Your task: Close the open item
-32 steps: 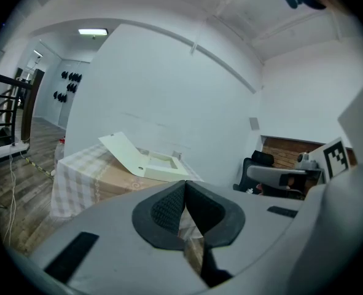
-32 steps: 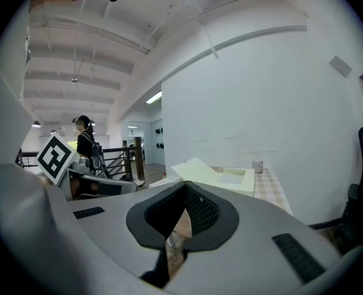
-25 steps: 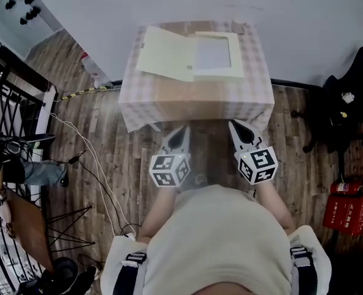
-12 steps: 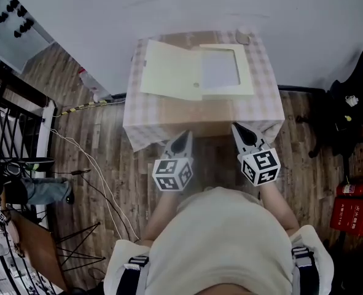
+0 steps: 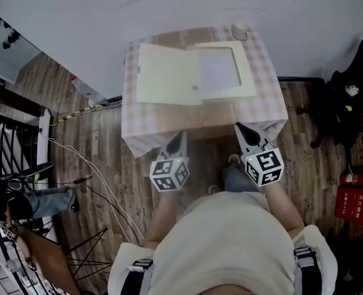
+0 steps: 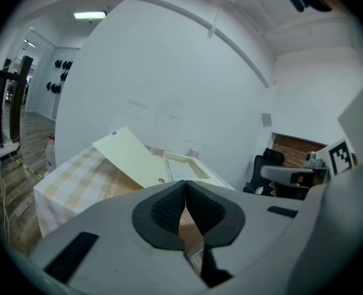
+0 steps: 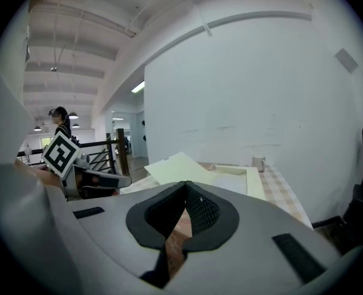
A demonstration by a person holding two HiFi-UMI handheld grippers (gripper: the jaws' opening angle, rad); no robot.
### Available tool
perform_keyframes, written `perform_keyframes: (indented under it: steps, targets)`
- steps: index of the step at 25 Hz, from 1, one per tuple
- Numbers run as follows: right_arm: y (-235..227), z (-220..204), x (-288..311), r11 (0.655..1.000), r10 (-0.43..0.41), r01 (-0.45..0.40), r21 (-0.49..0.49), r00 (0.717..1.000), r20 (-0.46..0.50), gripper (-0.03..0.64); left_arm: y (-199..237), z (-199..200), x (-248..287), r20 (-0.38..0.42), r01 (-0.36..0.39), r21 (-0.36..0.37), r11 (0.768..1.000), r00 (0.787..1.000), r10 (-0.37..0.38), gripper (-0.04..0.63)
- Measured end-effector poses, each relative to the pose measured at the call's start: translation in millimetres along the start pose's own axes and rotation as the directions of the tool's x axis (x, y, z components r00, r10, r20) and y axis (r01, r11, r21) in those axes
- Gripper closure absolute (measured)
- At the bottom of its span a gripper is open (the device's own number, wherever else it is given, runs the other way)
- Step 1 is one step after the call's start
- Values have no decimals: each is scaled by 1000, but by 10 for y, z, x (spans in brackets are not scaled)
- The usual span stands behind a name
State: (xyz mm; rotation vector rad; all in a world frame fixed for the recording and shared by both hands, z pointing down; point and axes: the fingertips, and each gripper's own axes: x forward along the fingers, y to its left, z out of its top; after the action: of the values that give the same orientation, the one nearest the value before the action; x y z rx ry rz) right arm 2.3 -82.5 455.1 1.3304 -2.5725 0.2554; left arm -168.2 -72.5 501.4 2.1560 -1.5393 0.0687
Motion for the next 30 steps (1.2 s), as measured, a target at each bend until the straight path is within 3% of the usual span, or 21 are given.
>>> perform_keyframes:
  steps: [6, 13, 18, 19, 21, 30]
  targets:
    - [-247, 17, 211, 1000, 0, 0, -5, 1000, -7, 617, 266, 11, 207, 17, -35, -22, 999, 999, 35, 592]
    - [-518, 209, 664, 998, 61, -61, -22, 998, 2, 617, 590, 66, 477, 46, -71, -116, 991, 996, 77, 591]
    - [-649, 400, 1036, 991, 128, -128, -45, 992, 9, 617, 878, 137, 626, 66, -152, -142, 978, 984, 163, 588]
    - [-686, 437, 1109, 989, 140, -140, -48, 990, 10, 617, 938, 131, 662, 64, -171, -149, 974, 981, 182, 575]
    - [-764, 495, 1246, 986, 161, -161, -54, 987, 11, 617, 1039, 93, 733, 52, -202, -165, 965, 976, 213, 484]
    - [-1029, 615, 1814, 966, 248, -247, -74, 969, -2, 617, 1474, 31, 1027, 27, -330, -230, 916, 938, 345, 383]
